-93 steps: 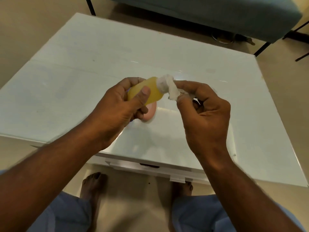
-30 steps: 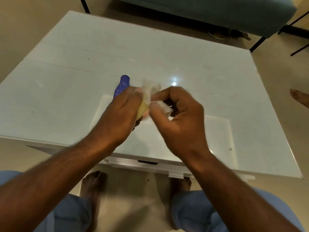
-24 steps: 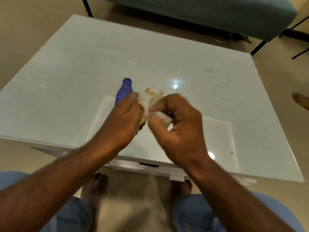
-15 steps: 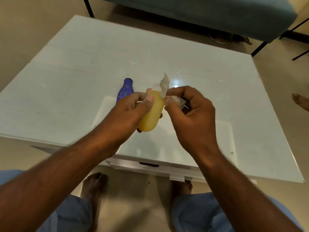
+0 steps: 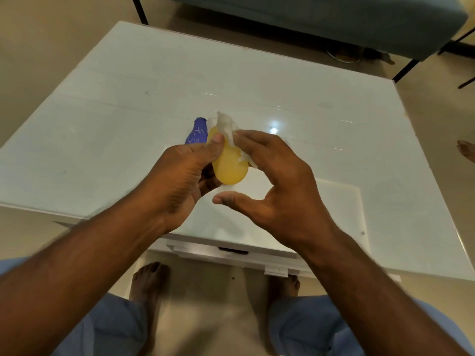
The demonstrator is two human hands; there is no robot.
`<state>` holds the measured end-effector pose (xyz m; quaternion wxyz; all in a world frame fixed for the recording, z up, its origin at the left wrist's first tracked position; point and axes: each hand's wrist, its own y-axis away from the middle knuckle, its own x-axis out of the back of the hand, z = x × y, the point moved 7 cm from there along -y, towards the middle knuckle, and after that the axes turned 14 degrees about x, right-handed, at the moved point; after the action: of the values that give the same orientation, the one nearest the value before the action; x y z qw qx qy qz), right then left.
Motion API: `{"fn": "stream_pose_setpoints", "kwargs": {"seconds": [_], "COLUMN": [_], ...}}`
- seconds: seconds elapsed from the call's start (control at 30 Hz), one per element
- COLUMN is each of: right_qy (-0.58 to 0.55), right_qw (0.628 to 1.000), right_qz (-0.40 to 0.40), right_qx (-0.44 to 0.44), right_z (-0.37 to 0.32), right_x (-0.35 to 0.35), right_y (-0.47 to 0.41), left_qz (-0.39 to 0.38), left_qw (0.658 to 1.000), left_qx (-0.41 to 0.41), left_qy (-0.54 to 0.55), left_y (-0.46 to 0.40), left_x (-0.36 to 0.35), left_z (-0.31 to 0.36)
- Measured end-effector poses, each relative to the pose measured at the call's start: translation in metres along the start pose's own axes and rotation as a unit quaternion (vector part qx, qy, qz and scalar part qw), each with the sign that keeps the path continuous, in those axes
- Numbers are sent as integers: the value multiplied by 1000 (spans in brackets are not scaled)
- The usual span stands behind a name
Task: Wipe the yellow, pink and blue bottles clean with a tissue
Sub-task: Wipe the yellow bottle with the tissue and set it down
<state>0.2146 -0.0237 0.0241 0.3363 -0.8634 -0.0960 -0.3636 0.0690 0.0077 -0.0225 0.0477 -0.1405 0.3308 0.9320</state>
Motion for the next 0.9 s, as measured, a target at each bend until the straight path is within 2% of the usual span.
{"fn": "stream_pose_setpoints", "kwargs": {"seconds": [0.2,0.4,0.5,0.7,0.77,0.83,0.9], "right_qy": [11,30,35,29,19,8,-7], "right_qw": [995,991,989,994,996,999,999], "right_qz": [95,131,141,105,86,38,-8], "right_qx": [-12,0,3,-6,2,22,52], "right_z": [2,-2,-2,-4,-4,-7,-15], "right_x": [15,21,24,18,17,9,-1], "right_y": [2,2,3,1,-1,-2,-3], "left_qz": [-29,-39,-35,-2,7,18,37], "left_qw": [999,996,996,998,997,983,969], "left_qx": [20,40,21,-43,-75,-123,-160], "left_qy": [29,72,80,42,-34,-133,-185], "left_y": [-1,2,0,0,1,7,8], "left_x": [-4,-8,-7,1,2,-3,-4], "left_z": [0,-3,3,17,20,23,20]}}
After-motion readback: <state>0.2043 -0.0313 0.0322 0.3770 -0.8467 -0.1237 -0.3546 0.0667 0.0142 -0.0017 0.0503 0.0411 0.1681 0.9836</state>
